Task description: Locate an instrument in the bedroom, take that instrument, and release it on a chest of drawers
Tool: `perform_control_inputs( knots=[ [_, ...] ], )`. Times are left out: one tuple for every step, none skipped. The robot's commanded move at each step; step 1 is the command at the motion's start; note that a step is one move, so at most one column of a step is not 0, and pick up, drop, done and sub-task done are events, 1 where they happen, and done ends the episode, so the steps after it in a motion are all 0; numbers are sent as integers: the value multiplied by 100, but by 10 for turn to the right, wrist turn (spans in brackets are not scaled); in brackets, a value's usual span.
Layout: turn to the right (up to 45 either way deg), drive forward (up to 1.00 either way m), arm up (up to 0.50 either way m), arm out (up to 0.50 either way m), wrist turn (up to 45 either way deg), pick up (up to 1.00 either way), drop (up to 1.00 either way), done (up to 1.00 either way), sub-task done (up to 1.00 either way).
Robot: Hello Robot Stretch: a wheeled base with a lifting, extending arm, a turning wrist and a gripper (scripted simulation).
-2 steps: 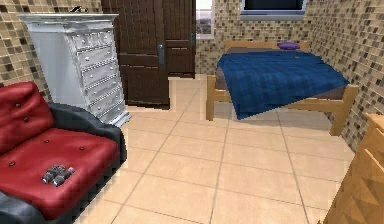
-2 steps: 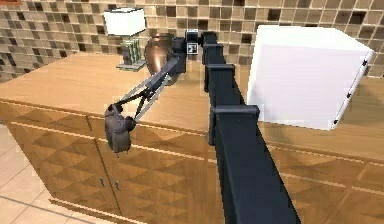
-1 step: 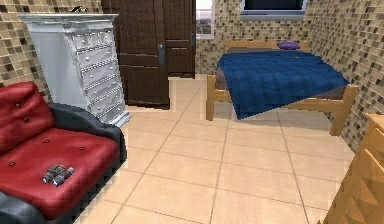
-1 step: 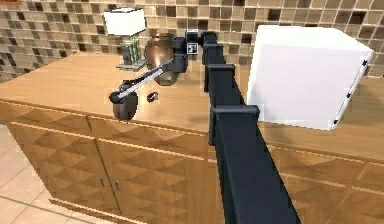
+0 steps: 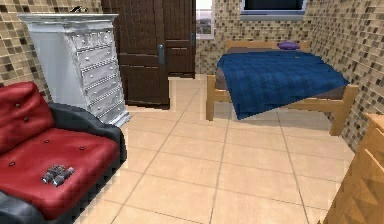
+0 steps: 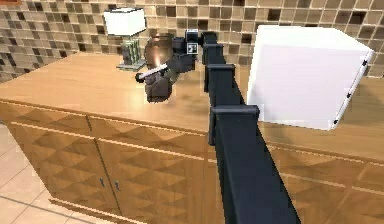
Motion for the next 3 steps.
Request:
perform_control_inputs(
  knots=[
    [0,0,0,0,450,0,0,0,0],
    [0,0,0,0,60,0,0,0,0],
    [0,0,-12,0,0,0,0,0,0]
  ],
)
